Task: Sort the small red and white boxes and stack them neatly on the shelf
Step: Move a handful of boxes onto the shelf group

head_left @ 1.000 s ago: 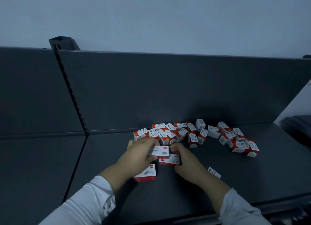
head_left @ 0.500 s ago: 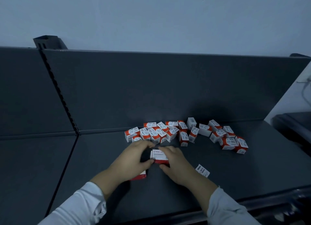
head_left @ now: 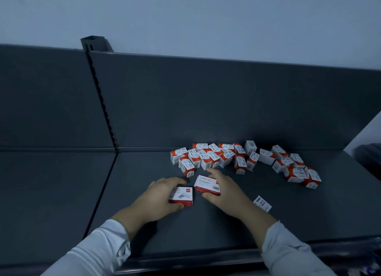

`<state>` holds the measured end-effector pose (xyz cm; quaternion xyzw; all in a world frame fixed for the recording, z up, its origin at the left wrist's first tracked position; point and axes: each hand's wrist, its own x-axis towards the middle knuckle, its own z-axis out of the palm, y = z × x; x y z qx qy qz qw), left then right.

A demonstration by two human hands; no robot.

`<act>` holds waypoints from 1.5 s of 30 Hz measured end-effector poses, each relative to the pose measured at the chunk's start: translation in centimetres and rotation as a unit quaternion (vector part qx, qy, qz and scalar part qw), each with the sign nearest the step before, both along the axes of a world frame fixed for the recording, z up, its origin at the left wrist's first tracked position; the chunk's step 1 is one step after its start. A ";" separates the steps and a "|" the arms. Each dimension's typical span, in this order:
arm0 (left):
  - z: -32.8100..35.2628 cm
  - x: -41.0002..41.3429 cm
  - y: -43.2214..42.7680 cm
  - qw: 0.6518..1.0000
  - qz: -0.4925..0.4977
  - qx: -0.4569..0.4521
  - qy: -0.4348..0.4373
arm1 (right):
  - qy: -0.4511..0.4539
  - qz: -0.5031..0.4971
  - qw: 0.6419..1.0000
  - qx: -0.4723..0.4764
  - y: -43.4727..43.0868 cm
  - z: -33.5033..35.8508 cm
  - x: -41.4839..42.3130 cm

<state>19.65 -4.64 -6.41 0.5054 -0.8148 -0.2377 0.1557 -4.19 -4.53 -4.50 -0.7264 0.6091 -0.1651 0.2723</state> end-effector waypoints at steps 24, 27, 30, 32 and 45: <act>3.4 5.6 1.8 0.993 0.092 -0.026 0.070 | -0.068 0.006 0.993 -0.097 4.5 1.2 4.9; 3.6 6.5 3.1 0.989 0.120 -0.026 0.088 | -0.097 0.013 0.990 -0.098 5.0 1.7 5.6; 3.9 7.1 4.8 0.982 0.147 -0.020 0.114 | -0.140 0.034 0.985 -0.099 5.6 2.1 6.3; 4.3 7.4 6.1 0.976 0.166 -0.010 0.141 | -0.161 0.054 0.980 -0.104 6.0 2.3 6.7; 5.6 13.8 12.9 0.946 0.288 -0.030 0.144 | -0.208 0.130 0.964 -0.099 7.6 3.5 13.9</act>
